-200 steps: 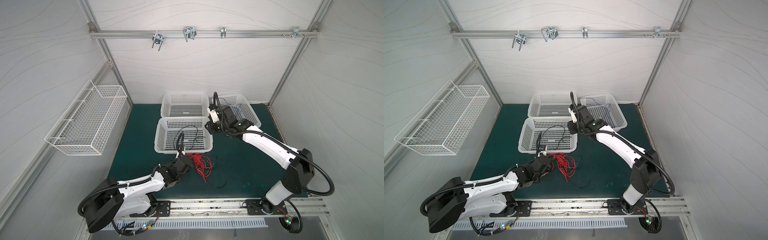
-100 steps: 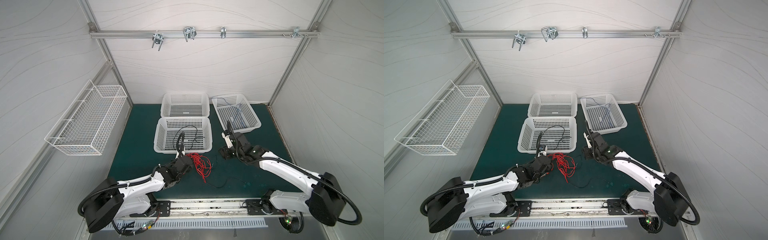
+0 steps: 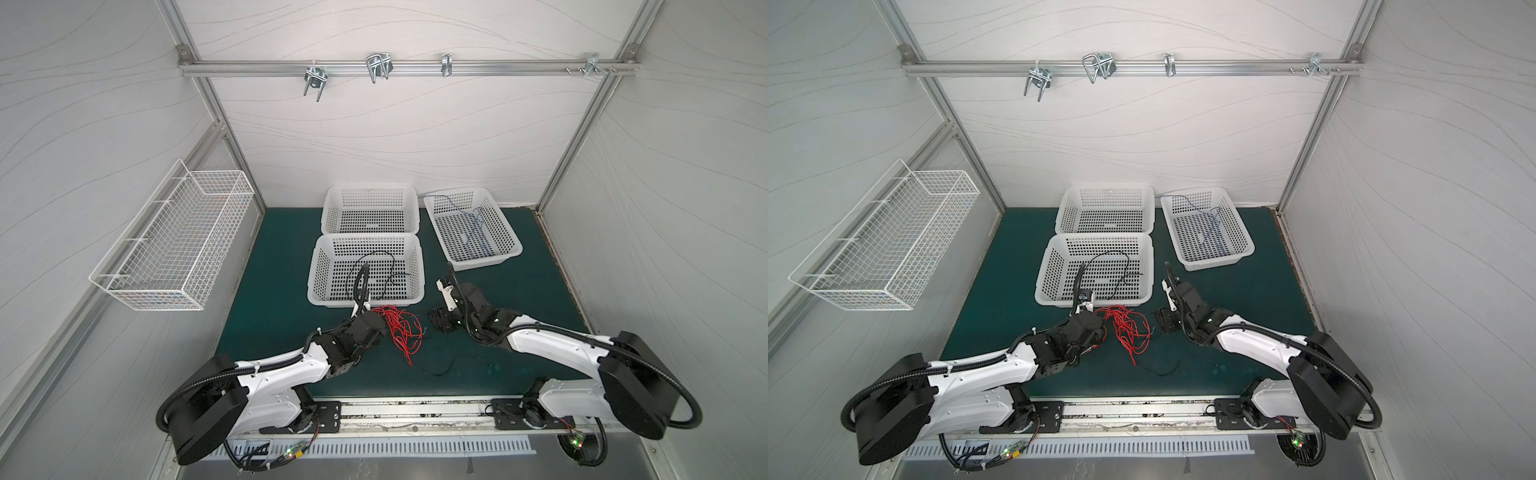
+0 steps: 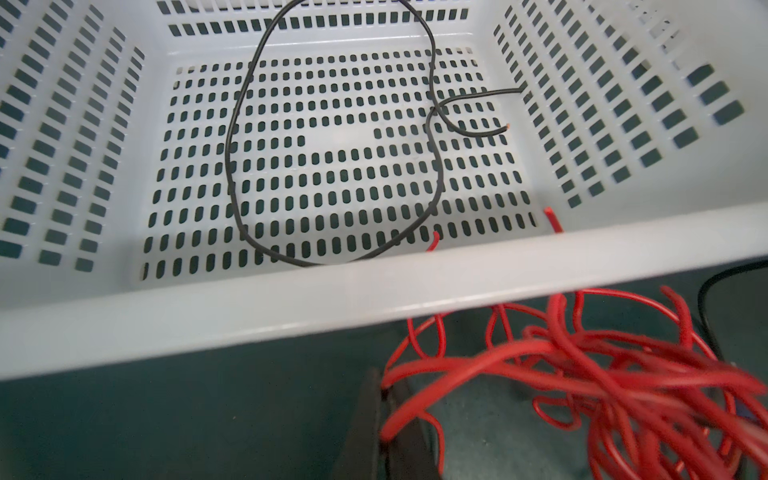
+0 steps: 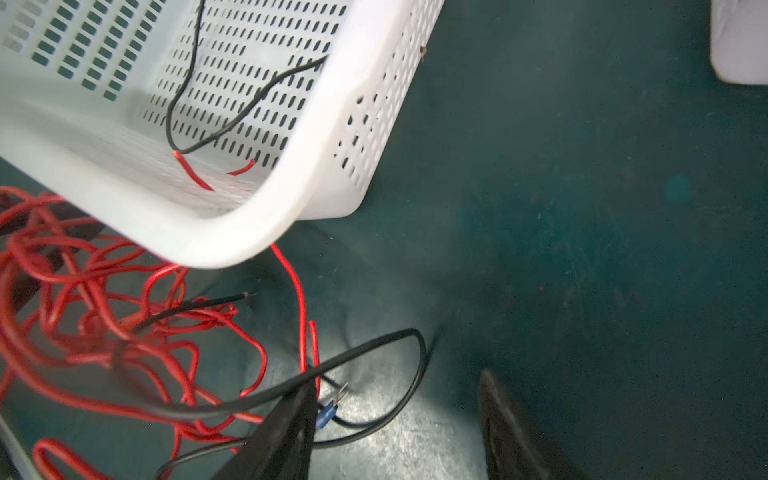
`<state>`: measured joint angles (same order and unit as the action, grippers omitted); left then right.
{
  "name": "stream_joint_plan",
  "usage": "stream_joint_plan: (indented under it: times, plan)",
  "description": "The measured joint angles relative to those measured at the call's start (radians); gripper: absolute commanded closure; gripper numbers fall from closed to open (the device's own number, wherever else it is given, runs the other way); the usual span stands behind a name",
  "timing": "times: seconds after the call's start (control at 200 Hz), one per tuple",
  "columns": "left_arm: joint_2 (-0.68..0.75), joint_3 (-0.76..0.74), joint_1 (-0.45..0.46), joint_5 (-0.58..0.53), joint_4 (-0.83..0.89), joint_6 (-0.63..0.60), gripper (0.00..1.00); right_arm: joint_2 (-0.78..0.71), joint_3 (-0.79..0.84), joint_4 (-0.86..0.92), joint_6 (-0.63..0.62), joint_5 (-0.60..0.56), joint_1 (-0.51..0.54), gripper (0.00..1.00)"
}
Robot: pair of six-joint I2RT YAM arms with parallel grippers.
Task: Untangle the cables
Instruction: 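Move the right gripper back to the wire bundle near the left gripper, then grasp another black wire near the bundle with the right gripper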
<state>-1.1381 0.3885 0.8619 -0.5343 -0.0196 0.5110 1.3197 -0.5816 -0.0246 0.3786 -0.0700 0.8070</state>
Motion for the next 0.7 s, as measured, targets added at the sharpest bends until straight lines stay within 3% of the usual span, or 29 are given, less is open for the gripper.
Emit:
stream_joint_plan:
  times: [0.29, 0.52, 0.7]
  plan:
    - [-0.017, 0.0, 0.0, 0.01, -0.006, 0.002, 1.0, 0.175, 0.001, -0.187, 0.01, -0.005, 0.004, 0.48]
    - [-0.029, 0.0, 0.0, 0.017, -0.007, 0.006, 1.0, 0.216, 0.013, -0.301, 0.015, -0.037, 0.005, 0.62]
    - [-0.029, 0.002, 0.0, 0.019, -0.007, 0.006, 1.0, 0.247, 0.026, -0.356, 0.016, -0.071, 0.006, 0.66]
